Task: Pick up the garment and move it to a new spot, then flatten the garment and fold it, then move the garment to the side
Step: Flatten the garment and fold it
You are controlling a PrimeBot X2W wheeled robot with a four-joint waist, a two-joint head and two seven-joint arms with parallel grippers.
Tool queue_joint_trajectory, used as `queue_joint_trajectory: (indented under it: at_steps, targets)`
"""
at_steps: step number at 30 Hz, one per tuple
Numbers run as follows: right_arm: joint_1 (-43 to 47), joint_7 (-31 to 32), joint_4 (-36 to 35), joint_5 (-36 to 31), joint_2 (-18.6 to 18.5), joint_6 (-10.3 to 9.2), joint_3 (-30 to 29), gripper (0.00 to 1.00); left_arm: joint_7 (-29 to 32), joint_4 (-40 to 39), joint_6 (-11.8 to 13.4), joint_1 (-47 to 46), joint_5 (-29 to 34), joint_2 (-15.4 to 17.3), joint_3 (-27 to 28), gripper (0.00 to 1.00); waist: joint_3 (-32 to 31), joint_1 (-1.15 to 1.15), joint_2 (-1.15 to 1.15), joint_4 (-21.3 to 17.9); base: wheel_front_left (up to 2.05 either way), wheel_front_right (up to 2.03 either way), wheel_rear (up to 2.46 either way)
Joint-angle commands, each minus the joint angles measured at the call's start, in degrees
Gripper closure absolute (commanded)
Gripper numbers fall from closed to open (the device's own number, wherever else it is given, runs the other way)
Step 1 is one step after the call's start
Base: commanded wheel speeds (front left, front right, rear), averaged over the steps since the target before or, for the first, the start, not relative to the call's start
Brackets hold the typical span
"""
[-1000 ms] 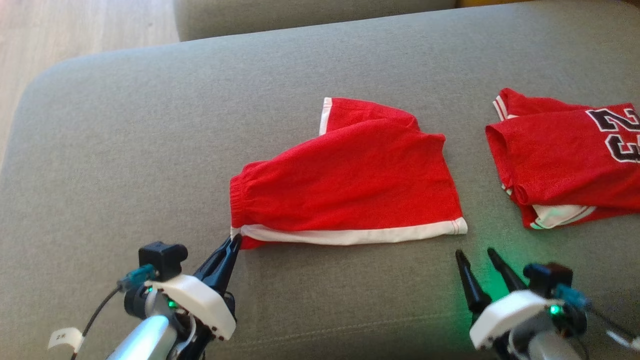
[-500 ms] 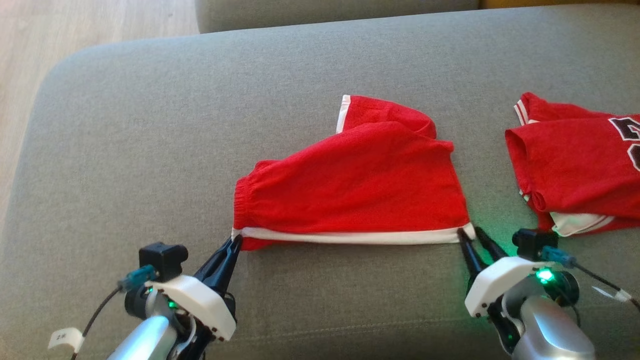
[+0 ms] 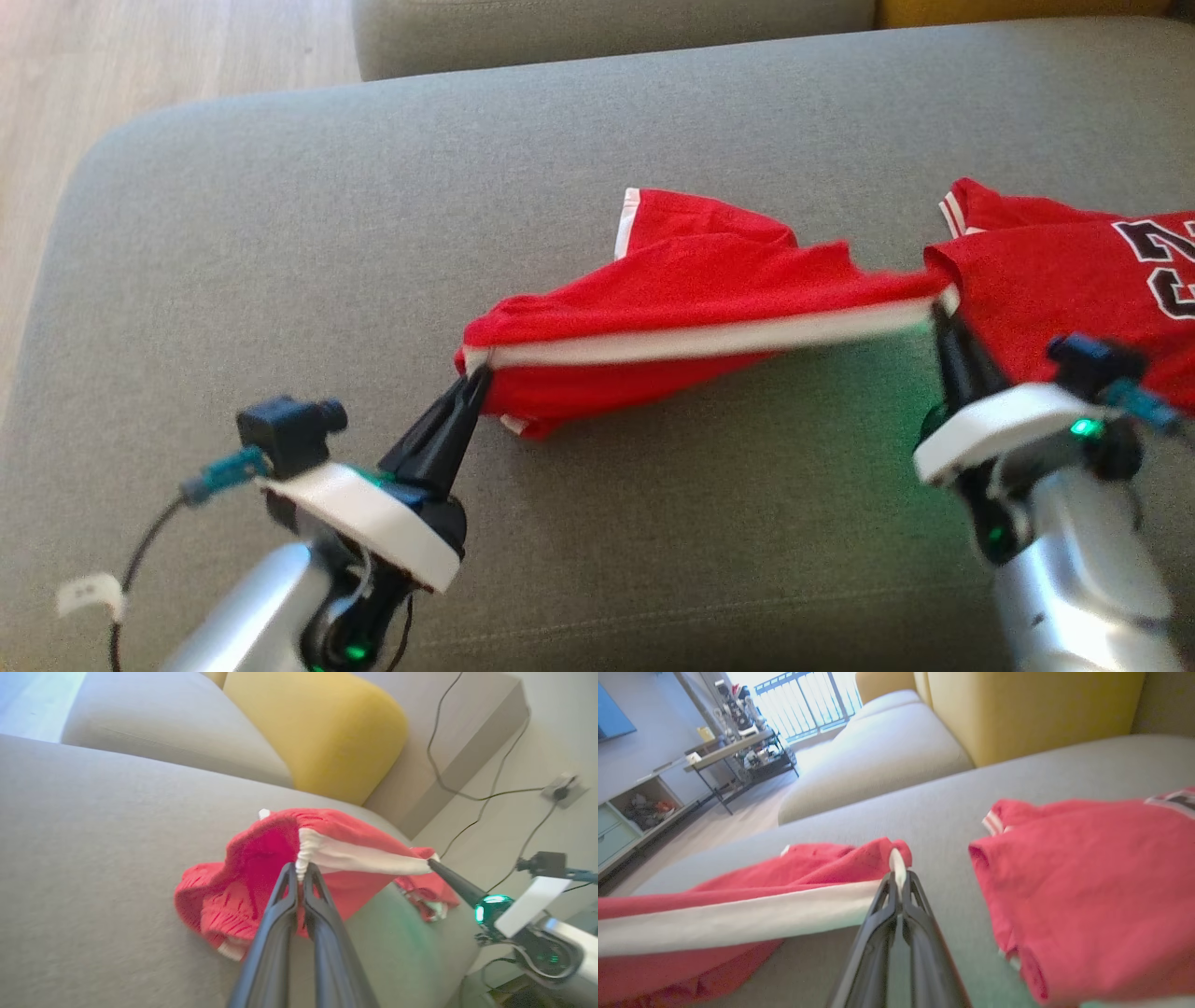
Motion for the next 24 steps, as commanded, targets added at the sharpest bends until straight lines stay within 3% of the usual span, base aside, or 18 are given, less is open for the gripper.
queue_joint_trajectory:
  at_steps: [1,7,12,18,24]
  targets:
    - [-3.0,1.4,-4.5,0.9,0.1,-0.03,0.3,1.0,0.8,-4.3,-0.3,-3.0,-2.7,2.4,2.4,1.0,-0.2,0.0,0.0,-0.2,0.0,0.0,0.0]
    - [-6.8,13.0,-20.9,5.1,0.1,-0.03,-3.9,1.0,7.0,-16.4,-0.3,-9.2,-16.6,5.8,6.5,1.0,-0.4,0.0,0.0,-0.4,0.0,0.0,0.0]
    - [-13.0,21.1,-27.3,8.0,0.1,-0.03,-6.6,1.0,10.6,-16.1,-0.3,-19.5,-19.6,6.2,9.4,1.0,1.0,0.0,0.0,-0.1,0.0,0.0,0.0]
    - [-26.7,24.7,-22.2,7.5,0.1,-0.03,-7.2,1.0,10.4,-6.4,-0.3,-35.5,-14.7,5.8,9.4,1.0,6.7,0.0,0.0,-1.0,0.0,0.0,0.0]
    - [-44.2,15.7,-11.7,3.5,0.1,-0.03,-5.7,1.0,4.1,5.0,-0.3,-53.2,-4.9,6.1,6.6,1.0,15.3,0.0,0.0,-2.7,0.0,0.0,0.0]
